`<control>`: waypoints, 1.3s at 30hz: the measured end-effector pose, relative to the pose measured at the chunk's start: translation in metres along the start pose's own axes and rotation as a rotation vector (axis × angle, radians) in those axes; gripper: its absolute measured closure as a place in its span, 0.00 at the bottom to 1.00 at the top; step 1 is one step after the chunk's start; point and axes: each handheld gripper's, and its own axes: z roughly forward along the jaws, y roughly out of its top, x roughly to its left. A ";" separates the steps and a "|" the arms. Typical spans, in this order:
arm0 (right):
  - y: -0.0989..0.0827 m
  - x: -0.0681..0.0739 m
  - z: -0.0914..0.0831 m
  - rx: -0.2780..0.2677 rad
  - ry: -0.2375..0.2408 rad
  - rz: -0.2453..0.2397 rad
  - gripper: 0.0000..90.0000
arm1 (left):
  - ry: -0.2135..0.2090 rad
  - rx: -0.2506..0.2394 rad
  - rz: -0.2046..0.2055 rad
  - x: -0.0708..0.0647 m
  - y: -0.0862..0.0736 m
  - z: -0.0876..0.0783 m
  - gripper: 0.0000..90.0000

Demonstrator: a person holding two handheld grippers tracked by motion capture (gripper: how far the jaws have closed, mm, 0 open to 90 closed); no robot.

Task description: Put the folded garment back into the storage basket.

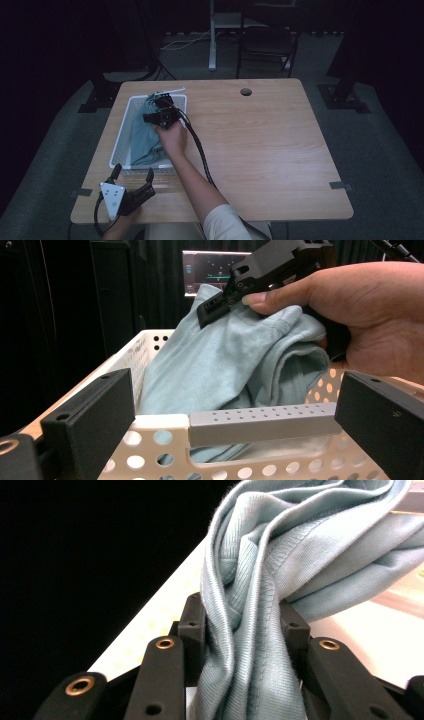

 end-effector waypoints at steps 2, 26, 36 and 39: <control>0.000 0.000 0.001 0.001 -0.003 0.003 0.72 | 0.000 0.000 0.000 0.000 0.000 0.000 0.05; 0.001 0.005 0.010 0.218 -0.081 -0.103 0.20 | 0.000 0.000 0.000 0.000 0.000 0.000 0.05; 0.000 0.009 0.008 0.247 -0.101 -0.145 0.11 | 0.000 0.000 0.000 0.000 0.000 0.000 0.04; -0.001 0.011 0.007 0.276 -0.124 -0.174 0.11 | 0.000 0.001 0.000 0.000 0.000 0.000 0.05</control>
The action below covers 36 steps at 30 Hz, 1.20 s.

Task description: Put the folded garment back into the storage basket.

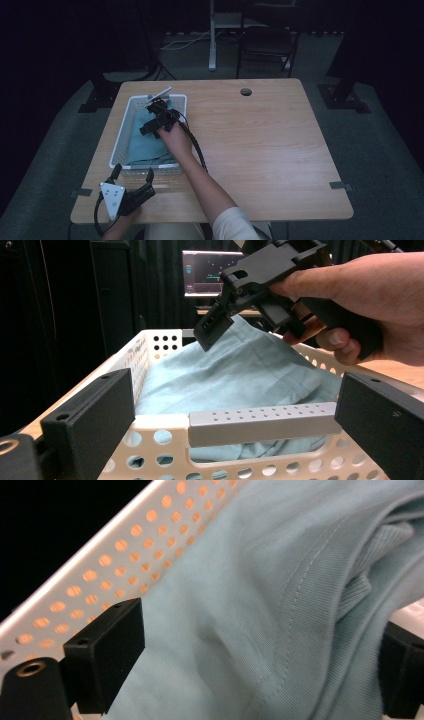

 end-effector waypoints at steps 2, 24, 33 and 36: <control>-0.001 0.000 -0.001 0.007 -0.009 -0.005 0.11 | 0.000 0.000 -0.001 0.000 0.000 0.000 0.05; -0.034 -0.015 -0.028 -0.220 0.067 -0.106 0.11 | 0.001 -0.002 -0.002 0.000 0.000 0.000 0.05; -0.038 -0.014 -0.030 -0.279 0.124 -0.129 0.11 | 0.000 -0.001 0.001 0.000 0.000 0.000 0.04; -0.041 -0.013 -0.032 -0.310 0.127 -0.149 0.11 | 0.000 -0.001 0.000 0.000 0.000 0.000 0.05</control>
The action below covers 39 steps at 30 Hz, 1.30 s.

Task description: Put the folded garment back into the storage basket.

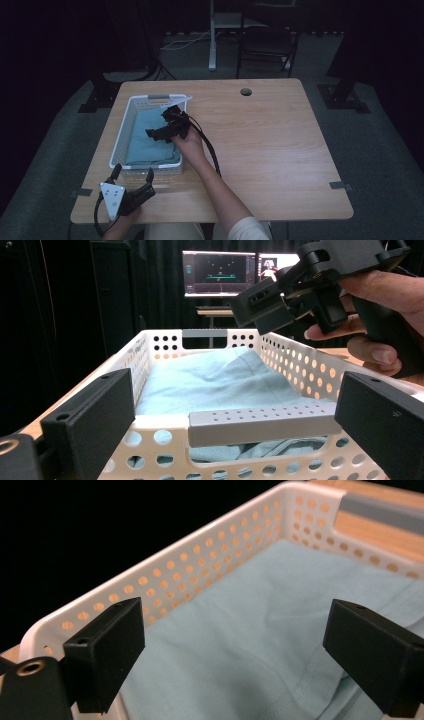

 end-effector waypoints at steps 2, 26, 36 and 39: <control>-0.001 0.001 -0.003 -0.030 0.009 -0.006 0.11 | 0.000 0.000 0.000 0.000 0.000 0.000 0.04; -0.001 0.019 -0.044 -0.145 -0.009 -0.106 0.11 | 0.000 0.000 0.000 0.000 0.000 0.000 0.05; -0.006 0.017 -0.074 -0.155 -0.064 -0.120 0.11 | 0.001 -0.001 -0.002 0.000 0.000 0.000 0.05; -0.011 0.016 -0.083 -0.160 -0.073 -0.120 0.11 | 0.001 0.000 0.000 0.000 0.000 0.000 0.05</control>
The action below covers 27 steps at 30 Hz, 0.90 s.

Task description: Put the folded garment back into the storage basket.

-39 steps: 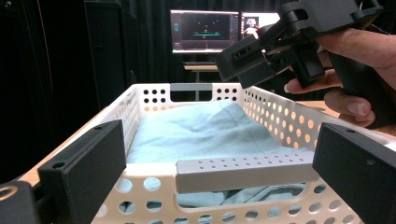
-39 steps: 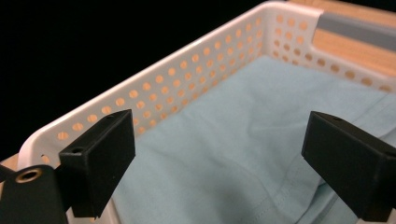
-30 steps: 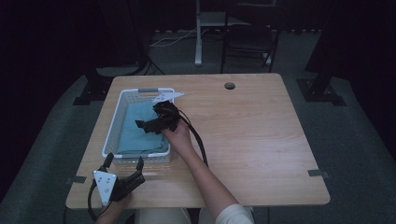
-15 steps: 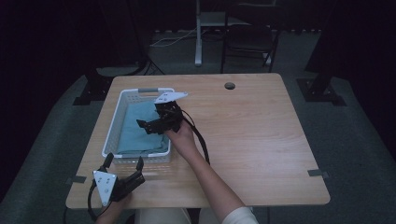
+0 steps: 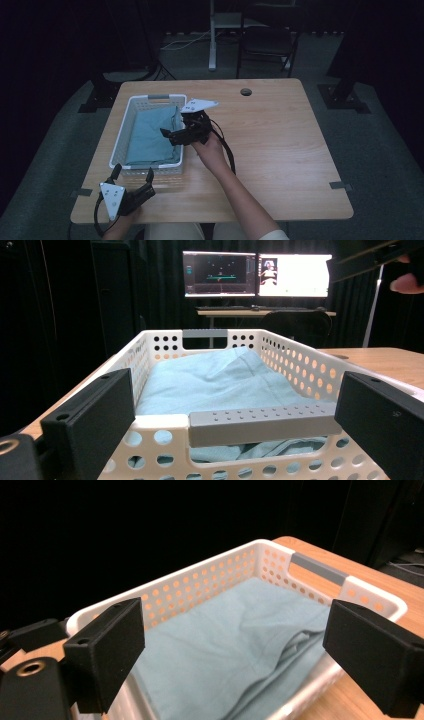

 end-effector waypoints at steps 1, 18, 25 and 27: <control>-0.001 -0.001 -0.003 -0.004 -0.012 -0.001 0.11 | 0.000 0.000 0.000 0.000 0.000 0.000 0.04; -0.011 -0.007 -0.045 -0.025 -0.034 0.001 0.11 | 0.000 -0.001 -0.001 0.000 0.000 0.000 0.05; -0.018 -0.012 -0.062 -0.038 -0.049 0.021 0.11 | 0.000 0.000 0.001 0.000 0.000 0.000 0.05; -0.020 -0.013 -0.067 -0.043 -0.057 0.024 0.11 | 0.001 0.000 0.001 0.000 0.000 0.000 0.05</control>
